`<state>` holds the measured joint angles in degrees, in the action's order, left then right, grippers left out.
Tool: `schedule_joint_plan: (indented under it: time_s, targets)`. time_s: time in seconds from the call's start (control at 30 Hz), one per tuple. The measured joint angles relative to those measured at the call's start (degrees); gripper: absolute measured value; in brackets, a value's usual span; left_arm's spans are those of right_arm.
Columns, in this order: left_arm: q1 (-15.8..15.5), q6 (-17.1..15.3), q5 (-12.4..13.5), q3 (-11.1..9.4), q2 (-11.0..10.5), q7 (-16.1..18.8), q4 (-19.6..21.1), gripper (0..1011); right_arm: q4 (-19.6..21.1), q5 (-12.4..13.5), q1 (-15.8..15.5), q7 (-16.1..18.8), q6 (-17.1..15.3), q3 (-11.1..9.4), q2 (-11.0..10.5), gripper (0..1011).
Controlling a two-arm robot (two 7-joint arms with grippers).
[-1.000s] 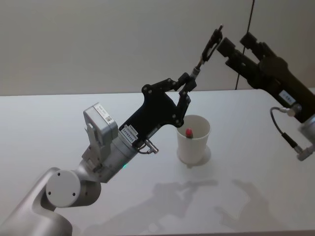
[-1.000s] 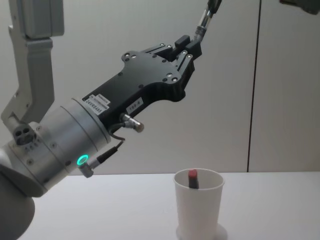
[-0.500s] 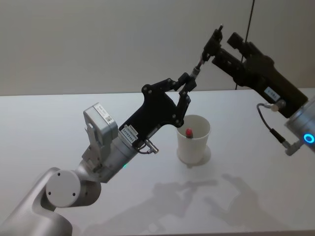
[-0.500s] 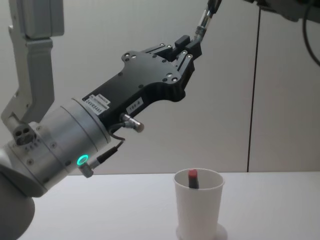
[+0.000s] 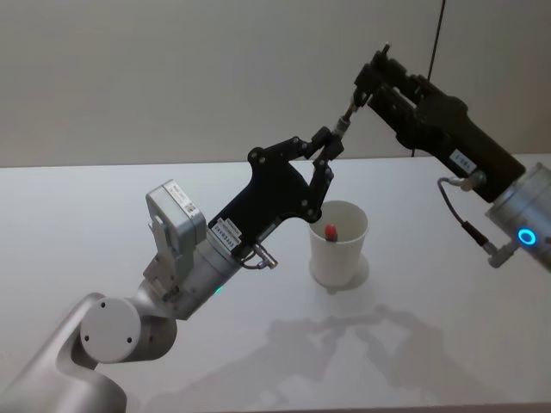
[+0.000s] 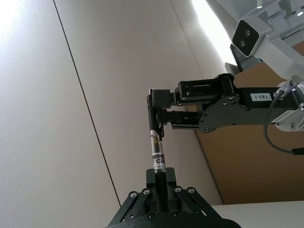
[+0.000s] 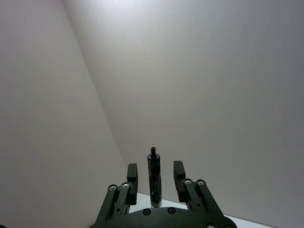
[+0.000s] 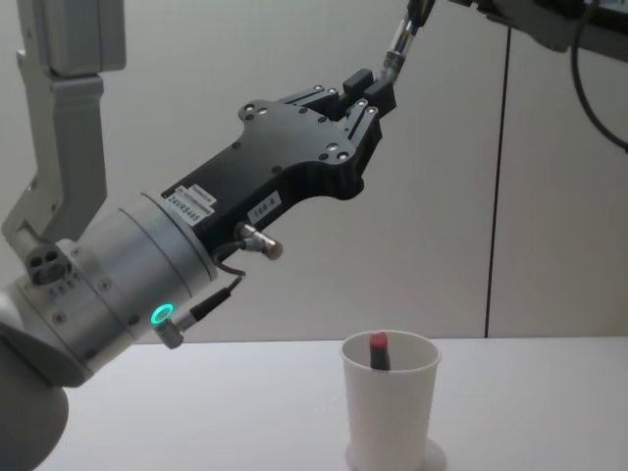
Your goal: Place the pen into the pen holder.
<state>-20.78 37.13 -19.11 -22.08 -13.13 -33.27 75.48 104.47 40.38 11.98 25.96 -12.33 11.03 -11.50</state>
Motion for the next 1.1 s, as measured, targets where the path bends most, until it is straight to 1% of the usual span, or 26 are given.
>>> schedule_joint_plan:
  time_s: [0.03,0.1,0.13,0.17,0.2,0.23,0.3,0.37,0.4,0.43,0.83,0.97,1.0,1.1]
  targets:
    - [0.00,0.00,0.00,0.00,0.00,0.00,0.00,126,-0.11,0.00,0.09,-0.03,0.00,0.07,0.01,476]
    - [0.00,0.00,0.00,0.00,0.00,0.00,0.00,126,-0.28,0.00,0.25,-0.08,0.01,0.19,0.01,405]
    - [0.00,0.00,0.00,0.00,0.00,0.00,0.00,126,-0.35,0.01,0.31,-0.09,0.00,0.23,0.00,387]
    - [0.00,0.00,0.00,0.00,0.00,0.00,0.00,126,-0.44,0.06,0.39,-0.14,0.00,0.29,-0.01,328]
    - [0.00,0.00,0.00,0.00,0.00,0.00,0.00,126,-0.49,0.09,0.44,-0.16,0.00,0.34,-0.01,328]
    - [0.00,0.00,0.00,0.00,0.00,0.00,0.00,126,-0.53,0.12,0.48,-0.17,0.00,0.37,-0.02,260]
    - [0.00,0.00,0.00,0.00,0.00,0.00,0.00,126,-0.63,0.28,0.59,-0.24,-0.04,0.45,-0.05,220]
    - [0.00,0.00,0.00,0.00,0.00,0.00,0.00,126,-0.67,0.38,0.65,-0.29,-0.07,0.50,-0.07,144]
    - [0.00,0.00,0.00,0.00,0.00,0.00,0.00,126,-0.72,0.48,0.71,-0.33,-0.09,0.56,-0.09,144]
    - [0.00,0.00,0.00,0.00,0.00,0.00,0.00,126,-0.76,0.53,0.76,-0.37,-0.10,0.58,-0.10,113]
    - [0.00,0.00,0.00,0.00,0.00,0.00,0.00,132,-1.06,1.35,1.23,-0.83,-0.23,0.96,-0.29,113]
    - [0.00,0.00,0.00,-0.01,0.00,0.00,0.00,216,-1.08,1.51,1.34,-0.94,-0.23,1.06,-0.37,113]
    - [0.00,0.00,0.00,-0.01,0.00,0.00,0.00,272,-1.09,1.58,1.38,-0.98,-0.23,1.10,-0.40,113]
    - [0.00,0.00,0.00,-0.01,0.00,0.00,0.00,355,-1.11,1.70,1.44,-1.04,-0.19,1.15,-0.45,113]
